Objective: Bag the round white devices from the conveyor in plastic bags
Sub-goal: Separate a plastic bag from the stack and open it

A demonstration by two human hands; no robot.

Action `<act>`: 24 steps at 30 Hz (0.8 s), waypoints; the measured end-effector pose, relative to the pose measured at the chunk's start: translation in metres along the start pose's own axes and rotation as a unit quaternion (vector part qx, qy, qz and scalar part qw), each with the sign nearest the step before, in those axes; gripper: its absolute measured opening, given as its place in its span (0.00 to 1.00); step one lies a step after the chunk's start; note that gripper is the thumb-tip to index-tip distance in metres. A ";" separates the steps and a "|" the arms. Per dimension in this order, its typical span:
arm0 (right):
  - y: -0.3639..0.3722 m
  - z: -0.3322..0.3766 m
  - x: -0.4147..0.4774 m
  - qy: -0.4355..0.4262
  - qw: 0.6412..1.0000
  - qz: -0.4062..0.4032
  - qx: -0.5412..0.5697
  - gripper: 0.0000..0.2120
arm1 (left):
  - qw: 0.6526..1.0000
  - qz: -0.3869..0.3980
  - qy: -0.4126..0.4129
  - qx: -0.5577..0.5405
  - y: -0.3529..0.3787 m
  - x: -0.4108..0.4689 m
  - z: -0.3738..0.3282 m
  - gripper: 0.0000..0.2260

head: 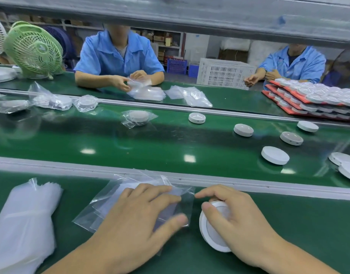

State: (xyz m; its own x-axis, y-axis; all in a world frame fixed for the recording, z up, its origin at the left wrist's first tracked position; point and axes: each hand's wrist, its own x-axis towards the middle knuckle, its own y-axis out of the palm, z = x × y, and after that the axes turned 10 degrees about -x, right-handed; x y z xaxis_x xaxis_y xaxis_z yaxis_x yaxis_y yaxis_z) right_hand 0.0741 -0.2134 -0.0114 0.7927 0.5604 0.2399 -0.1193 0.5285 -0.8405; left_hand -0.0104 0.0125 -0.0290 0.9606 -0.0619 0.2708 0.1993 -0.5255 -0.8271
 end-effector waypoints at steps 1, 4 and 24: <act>-0.001 0.000 0.000 0.005 1.000 -0.003 0.010 0.16 | 0.999 -0.017 -0.008 -0.028 -0.002 0.001 0.001 0.25; -0.003 0.000 0.003 0.007 1.000 -0.008 -0.003 0.15 | 0.999 -0.028 -0.021 -0.018 -0.006 0.005 0.007 0.19; -0.009 -0.002 0.008 0.038 0.987 0.084 0.129 0.20 | 0.997 0.017 0.021 0.069 -0.011 0.007 -0.004 0.18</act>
State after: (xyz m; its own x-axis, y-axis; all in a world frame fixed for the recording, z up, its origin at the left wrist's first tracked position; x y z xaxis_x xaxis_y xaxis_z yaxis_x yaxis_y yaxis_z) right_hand 0.0832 -0.2152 -0.0030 0.7905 0.6093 0.0620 -0.3930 0.5822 -0.7118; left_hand -0.0068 0.0142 -0.0161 0.9586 -0.1154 0.2602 0.1948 -0.4004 -0.8954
